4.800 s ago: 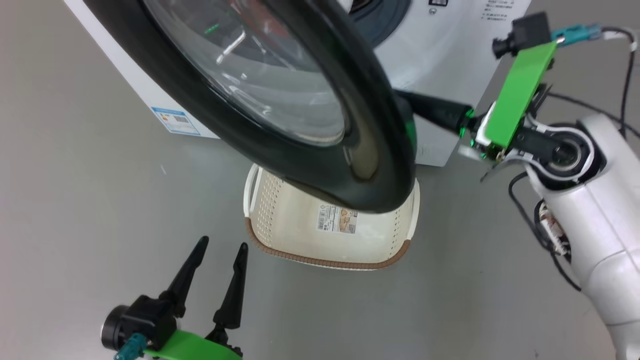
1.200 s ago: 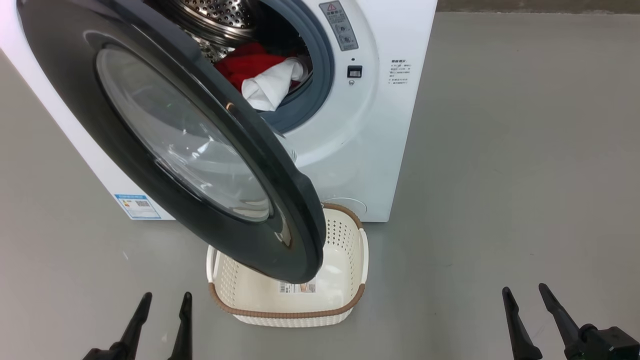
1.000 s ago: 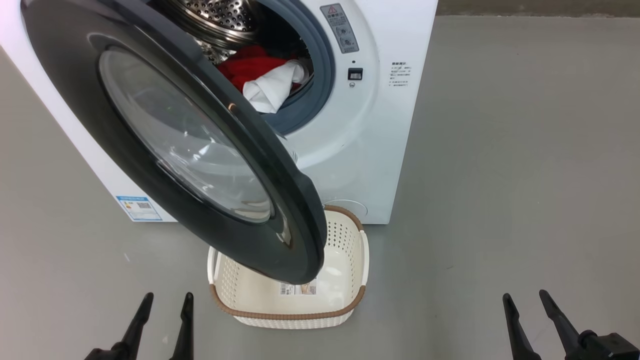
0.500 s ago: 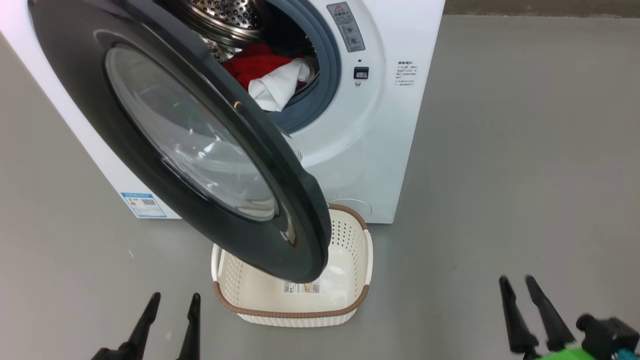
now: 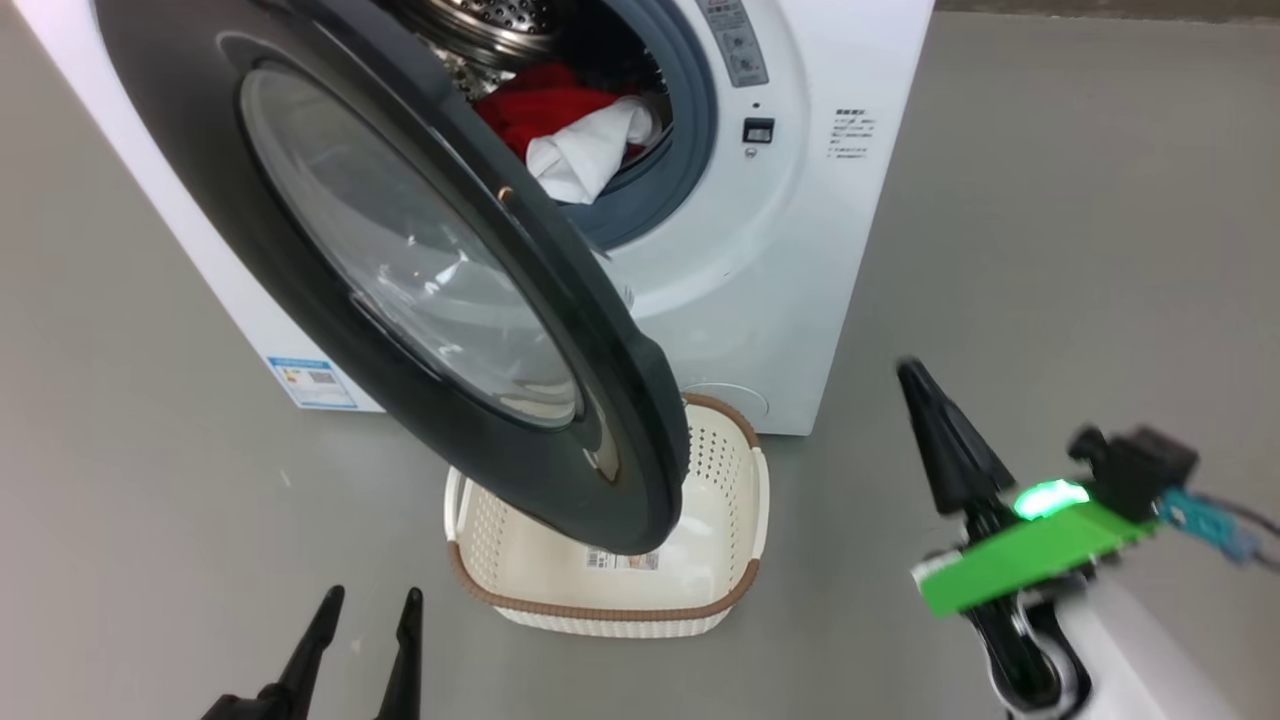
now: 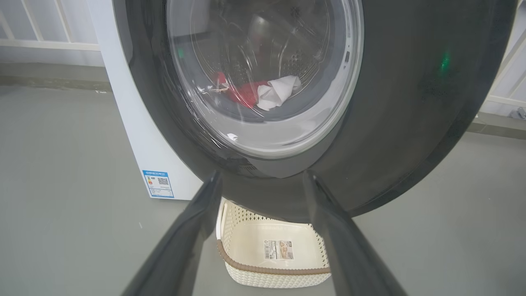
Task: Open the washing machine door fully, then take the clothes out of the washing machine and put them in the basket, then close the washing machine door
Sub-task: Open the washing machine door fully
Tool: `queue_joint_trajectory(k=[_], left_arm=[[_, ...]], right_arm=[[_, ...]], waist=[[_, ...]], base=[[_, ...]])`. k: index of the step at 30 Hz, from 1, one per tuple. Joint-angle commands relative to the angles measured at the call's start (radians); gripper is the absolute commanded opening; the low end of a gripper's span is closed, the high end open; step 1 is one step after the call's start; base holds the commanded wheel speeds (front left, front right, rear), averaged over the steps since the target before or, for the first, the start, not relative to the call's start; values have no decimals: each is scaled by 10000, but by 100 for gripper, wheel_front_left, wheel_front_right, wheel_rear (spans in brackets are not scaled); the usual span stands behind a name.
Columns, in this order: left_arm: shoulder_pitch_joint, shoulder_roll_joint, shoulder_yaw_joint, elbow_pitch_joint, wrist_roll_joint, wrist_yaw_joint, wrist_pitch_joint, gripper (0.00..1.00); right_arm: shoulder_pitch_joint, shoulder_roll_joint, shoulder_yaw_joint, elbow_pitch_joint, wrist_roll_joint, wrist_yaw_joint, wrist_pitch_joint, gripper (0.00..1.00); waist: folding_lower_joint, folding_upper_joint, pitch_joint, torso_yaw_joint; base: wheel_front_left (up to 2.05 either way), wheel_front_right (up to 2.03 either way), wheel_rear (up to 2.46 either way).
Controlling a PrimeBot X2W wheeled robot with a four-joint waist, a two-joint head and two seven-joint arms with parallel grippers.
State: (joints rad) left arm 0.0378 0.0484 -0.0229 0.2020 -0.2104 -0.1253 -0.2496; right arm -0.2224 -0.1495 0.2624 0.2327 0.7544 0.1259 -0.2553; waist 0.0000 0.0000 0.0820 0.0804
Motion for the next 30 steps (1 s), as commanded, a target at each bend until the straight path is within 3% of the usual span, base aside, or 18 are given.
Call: queue_joint_trajectory(k=[1, 8, 15, 25, 30], left_arm=[[-306, 45, 252, -216, -81, -54, -122, 100], [-513, 38, 84, -224, -188, -54, -122, 100], [-707, 32, -102, -263, -305, -54, -122, 100], [-816, 23, -395, -255, -447, -54, -122, 100], [-876, 21, -445, -251, -489, -54, -122, 100]], right_arm=[[-639, -152, 526, -137, 344, 48, -64, 0], [-2632, -851, 2300, 165, 2639, 48, 449, 0], [-3836, -1451, 3314, -166, 5779, 48, 2452, 0], [-4132, -2000, 3332, -376, 9200, 48, 5817, 0], [-4218, -1899, 3398, -185, 9653, 48, 6731, 0]], waist=[[0, 0, 99, 115], [0, 0, 380, 468], [0, 0, 701, 813], [0, 0, 936, 1244], [0, 0, 996, 1356]], base=[[0, 0, 0], [0, 0, 0], [0, 0, 0], [0, 0, 0], [0, 0, 0]])
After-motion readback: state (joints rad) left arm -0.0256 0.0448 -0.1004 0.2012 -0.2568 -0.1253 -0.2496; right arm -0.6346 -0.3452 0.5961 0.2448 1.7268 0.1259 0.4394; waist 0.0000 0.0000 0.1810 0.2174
